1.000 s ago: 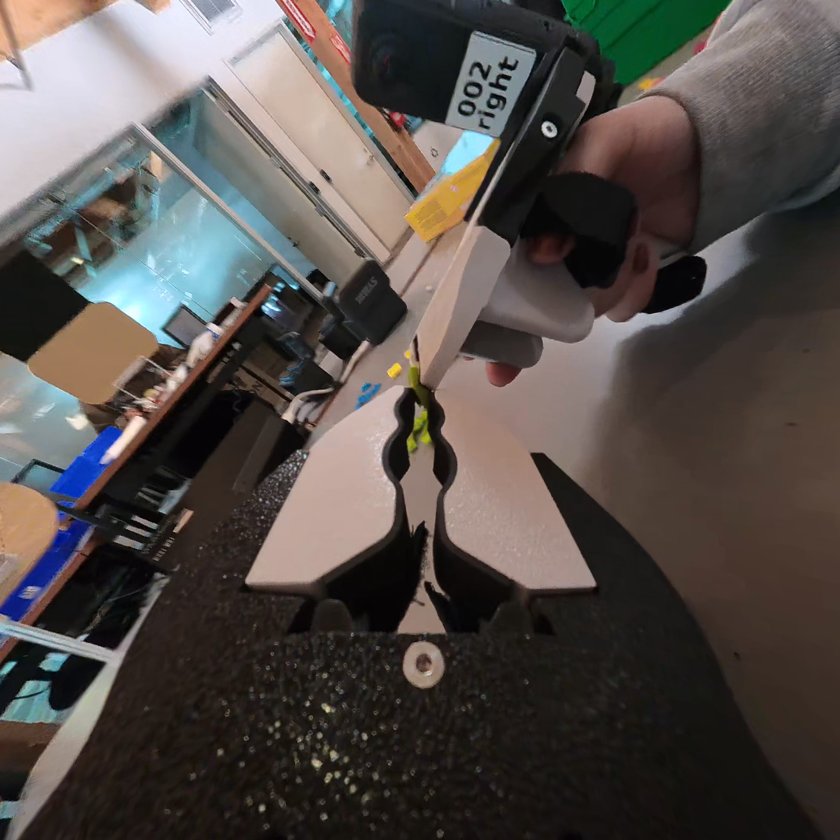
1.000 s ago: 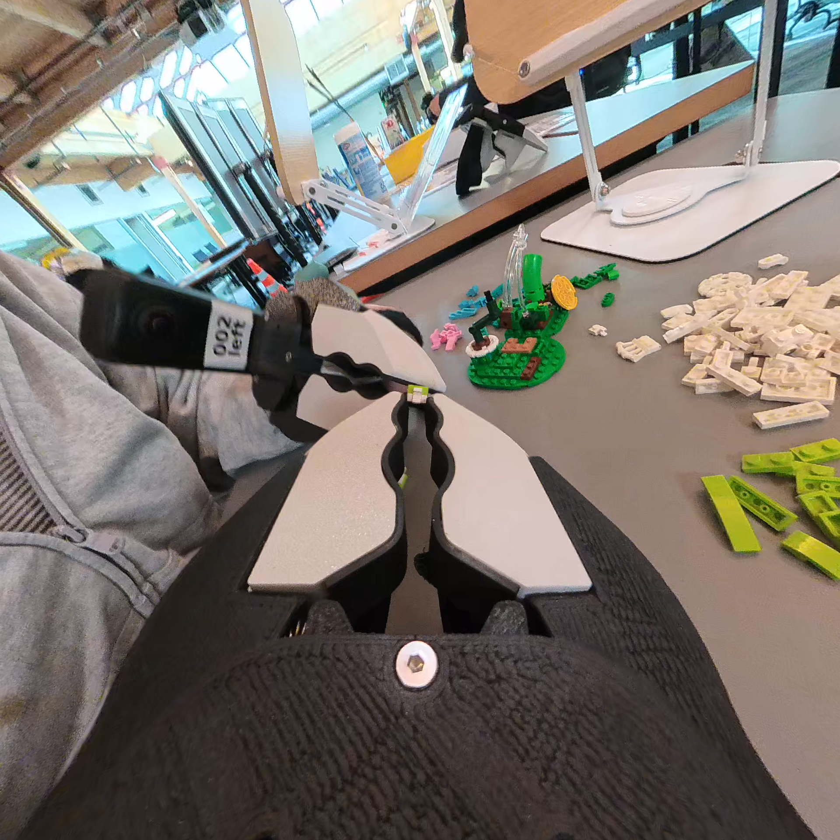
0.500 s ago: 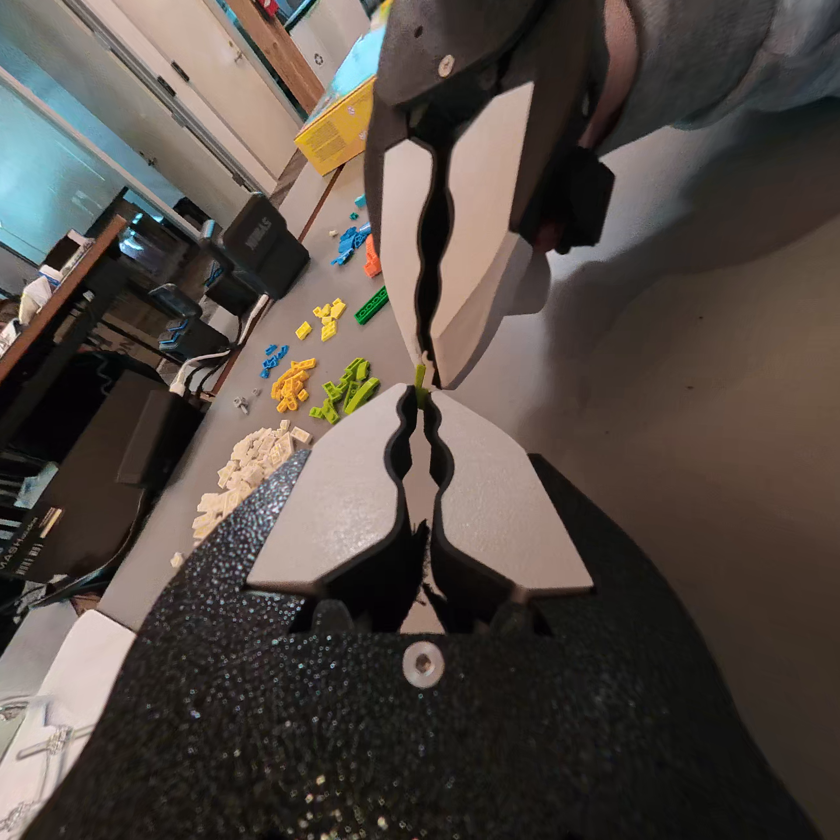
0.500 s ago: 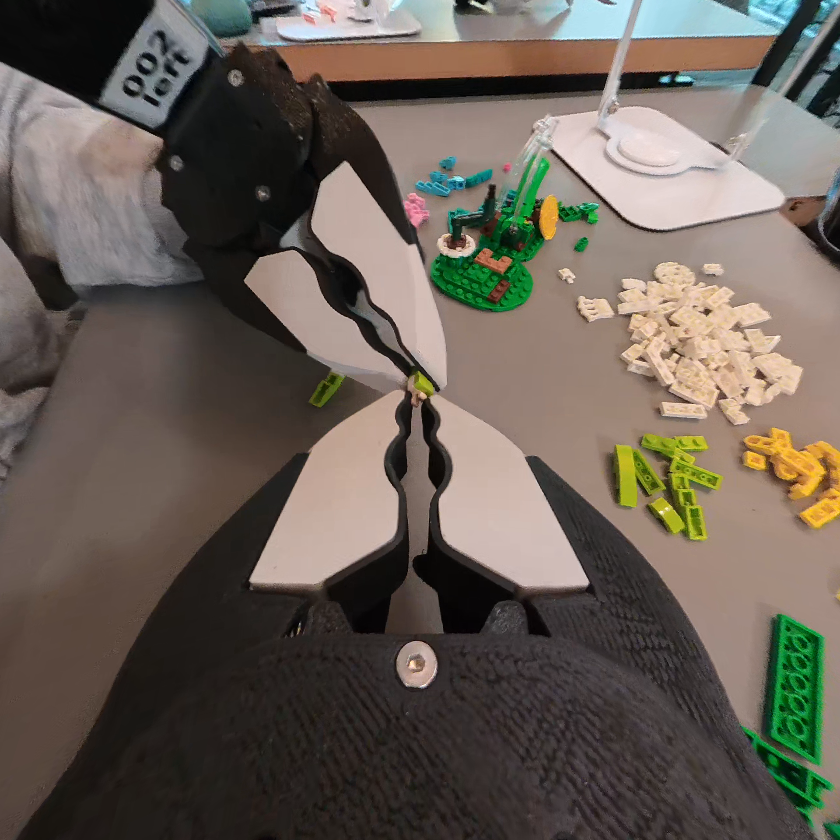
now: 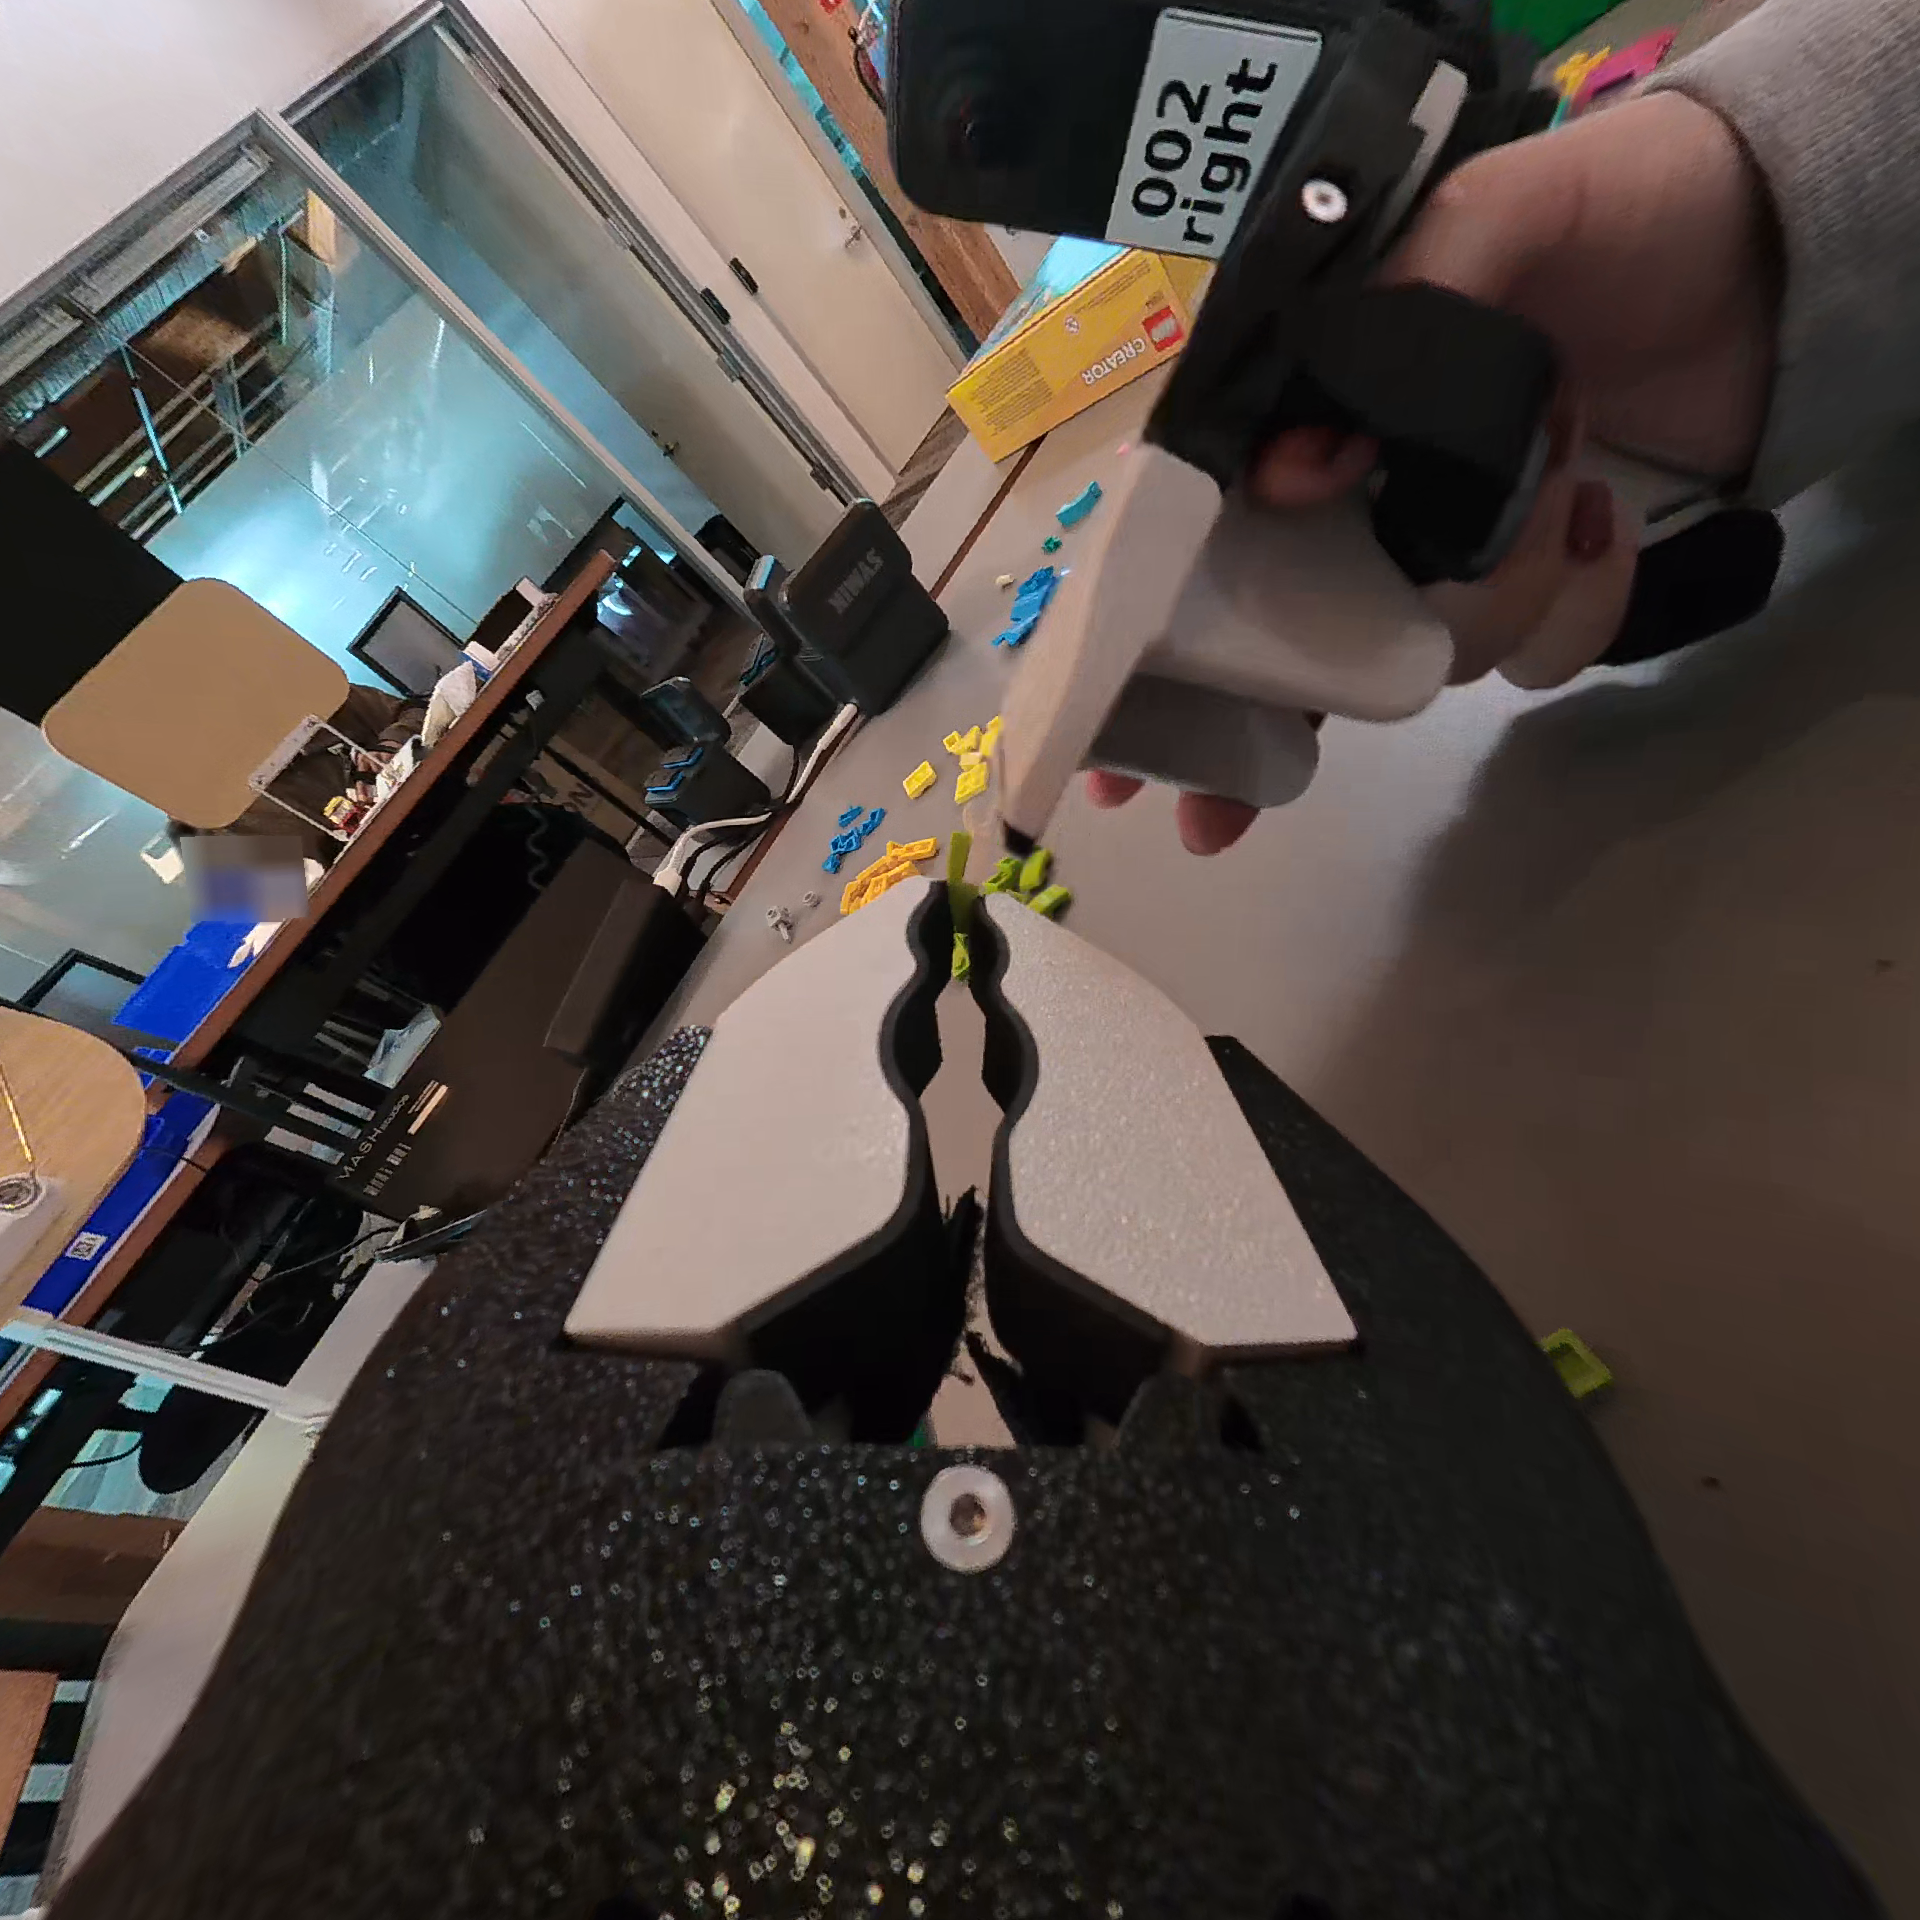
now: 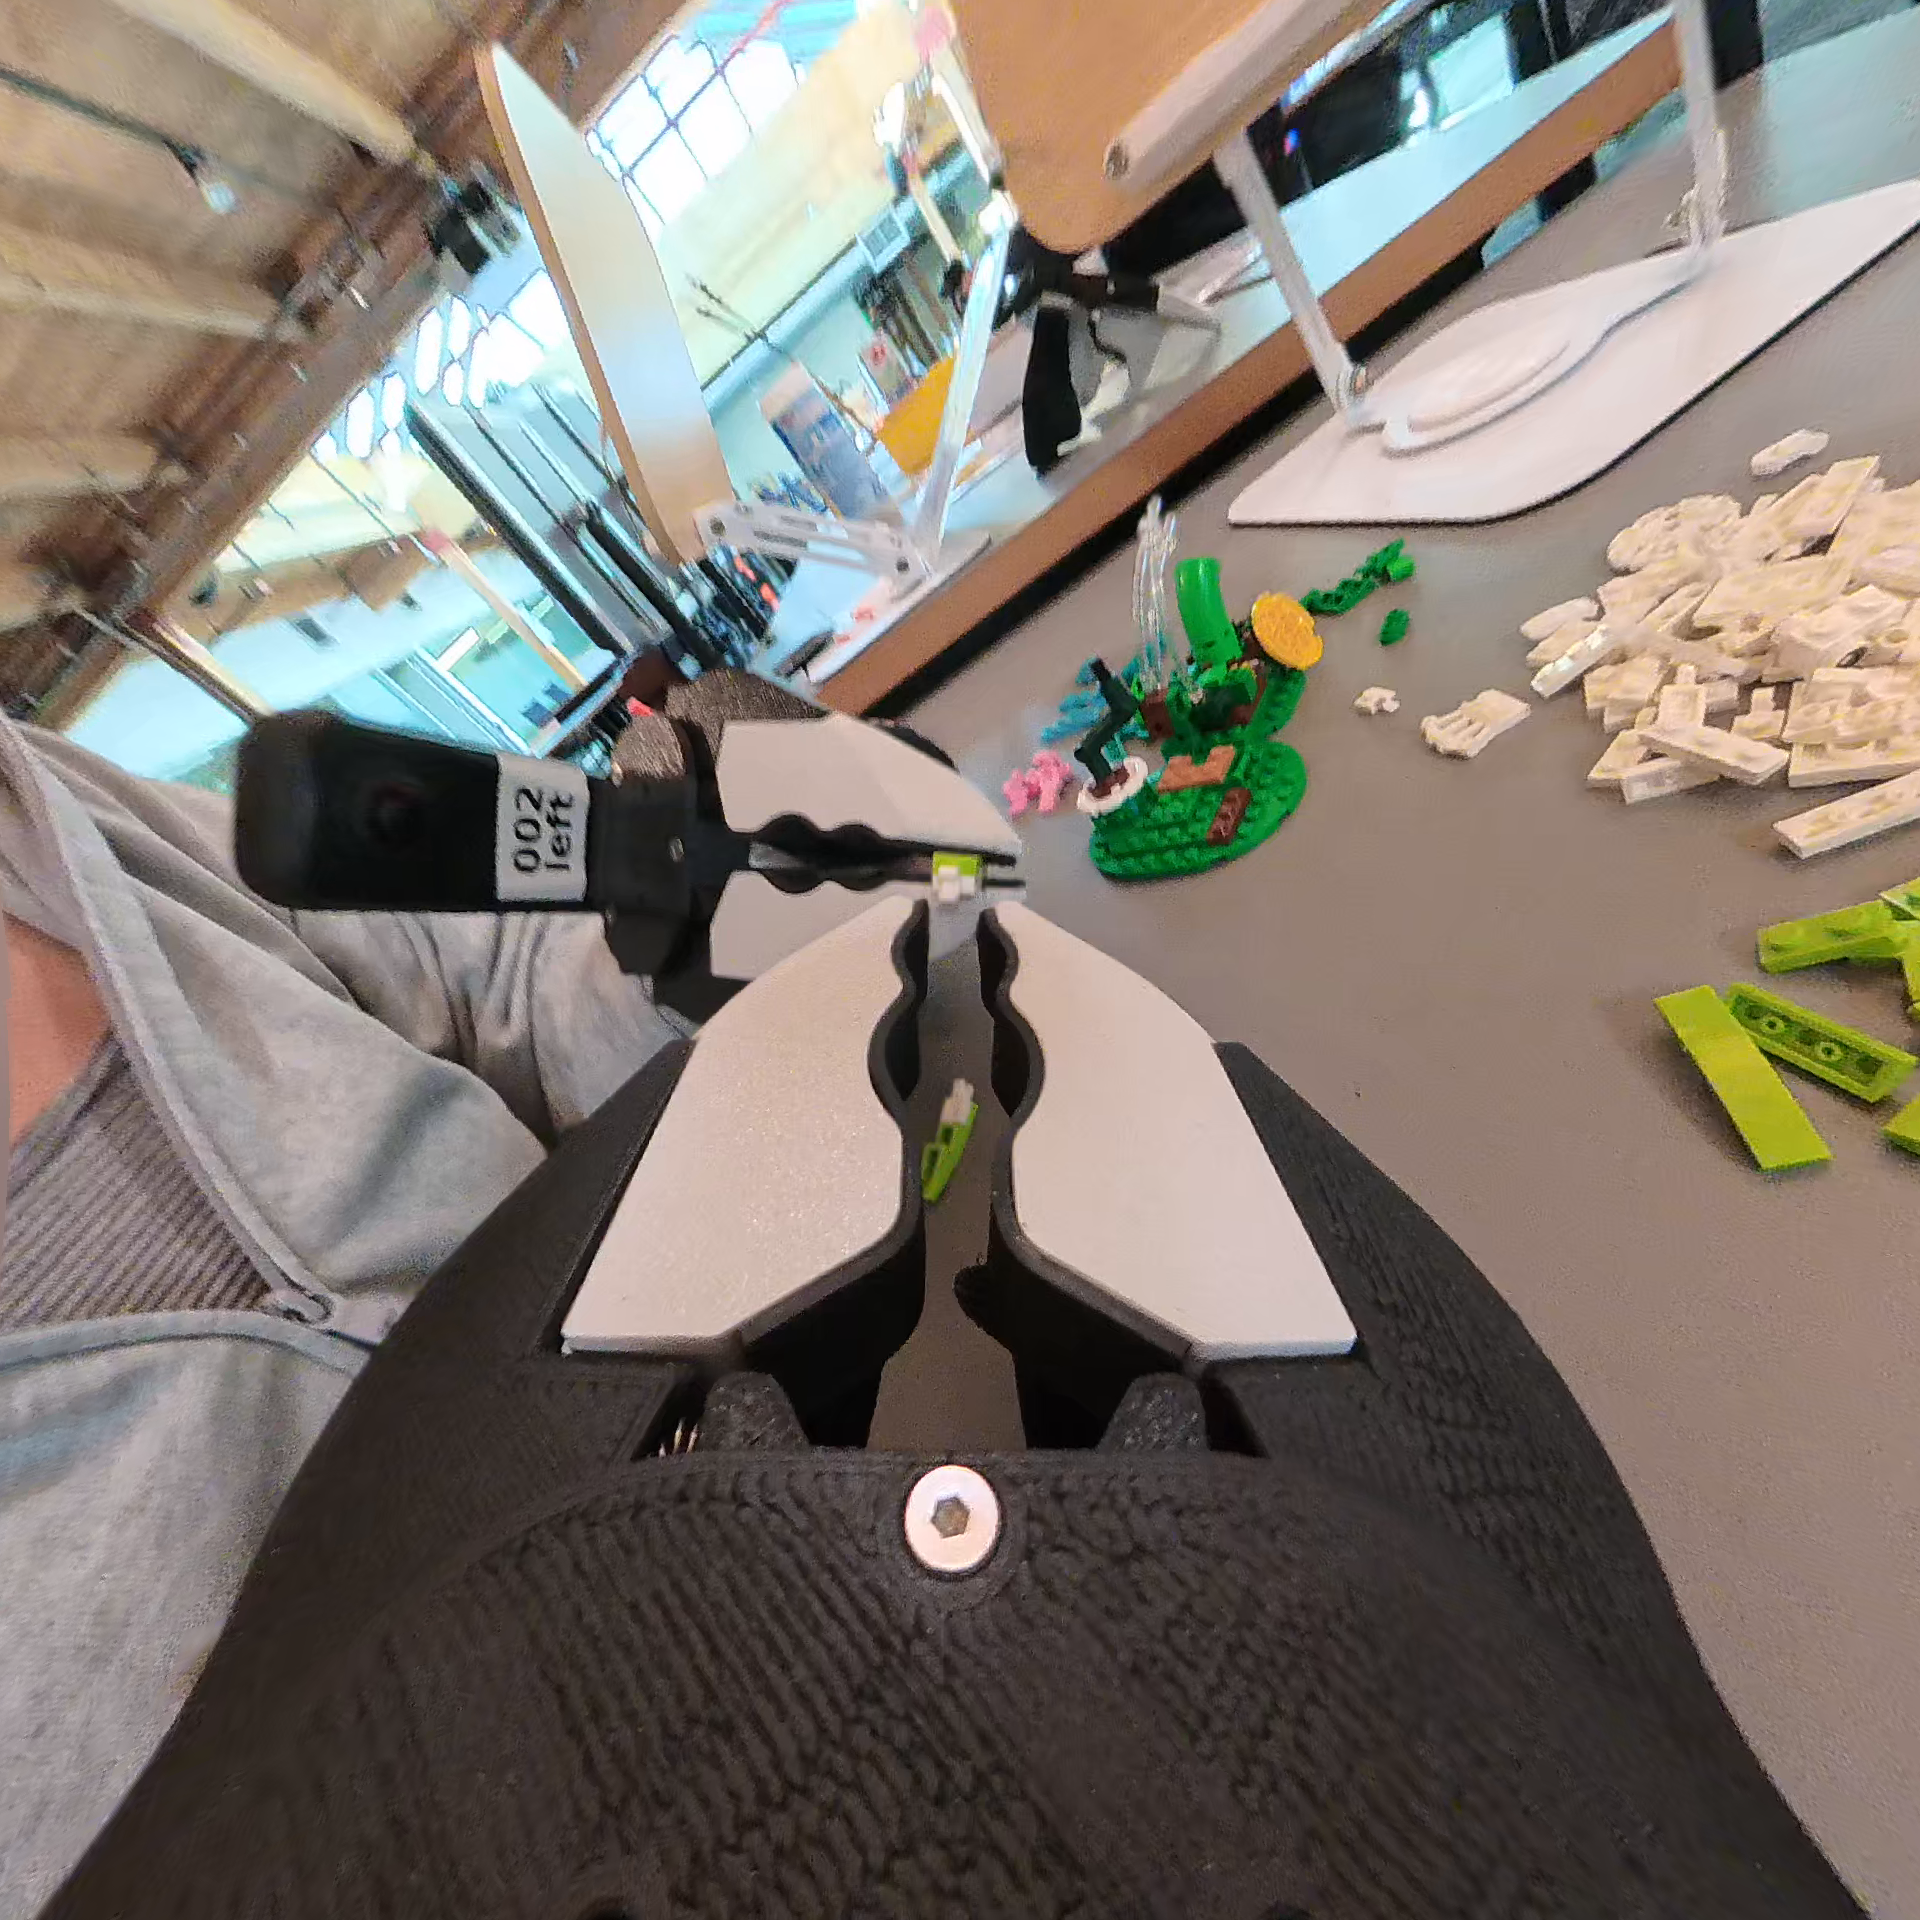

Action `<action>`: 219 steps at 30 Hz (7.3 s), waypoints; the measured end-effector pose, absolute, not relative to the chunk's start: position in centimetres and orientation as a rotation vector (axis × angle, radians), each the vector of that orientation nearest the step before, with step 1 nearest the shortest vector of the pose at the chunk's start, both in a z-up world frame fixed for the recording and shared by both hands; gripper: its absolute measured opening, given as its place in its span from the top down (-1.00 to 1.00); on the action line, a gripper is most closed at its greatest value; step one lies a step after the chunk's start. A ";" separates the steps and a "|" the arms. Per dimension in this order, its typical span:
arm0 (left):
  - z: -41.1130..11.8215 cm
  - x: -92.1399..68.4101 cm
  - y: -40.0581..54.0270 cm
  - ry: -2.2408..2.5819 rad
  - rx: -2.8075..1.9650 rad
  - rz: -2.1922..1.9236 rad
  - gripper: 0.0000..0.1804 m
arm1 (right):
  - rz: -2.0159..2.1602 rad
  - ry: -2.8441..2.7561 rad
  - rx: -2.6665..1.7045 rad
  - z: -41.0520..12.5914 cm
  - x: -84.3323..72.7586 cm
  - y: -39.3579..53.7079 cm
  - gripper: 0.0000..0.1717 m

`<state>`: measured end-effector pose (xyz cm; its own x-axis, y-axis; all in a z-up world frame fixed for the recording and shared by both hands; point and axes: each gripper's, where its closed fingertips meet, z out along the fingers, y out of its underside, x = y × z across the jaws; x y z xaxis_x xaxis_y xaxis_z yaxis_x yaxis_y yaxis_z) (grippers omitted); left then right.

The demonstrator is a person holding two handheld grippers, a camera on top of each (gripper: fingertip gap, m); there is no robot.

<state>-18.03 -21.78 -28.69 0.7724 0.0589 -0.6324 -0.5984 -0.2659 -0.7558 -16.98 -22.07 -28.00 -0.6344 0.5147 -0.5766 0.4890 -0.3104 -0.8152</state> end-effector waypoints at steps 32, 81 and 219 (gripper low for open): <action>-29.2 -22.4 -22.2 0.164 -1.793 0.697 0.97 | 1.070 -1.864 -1.061 -31.5 -21.3 -16.8 0.98; -28.3 -24.7 -22.7 0.083 -1.727 0.858 0.77 | 1.036 -2.233 -1.247 -33.6 -24.2 -12.2 0.92; -26.8 -14.9 -21.1 -0.195 -1.526 -0.793 0.86 | -0.086 -1.360 0.079 -25.4 -19.4 -19.8 0.92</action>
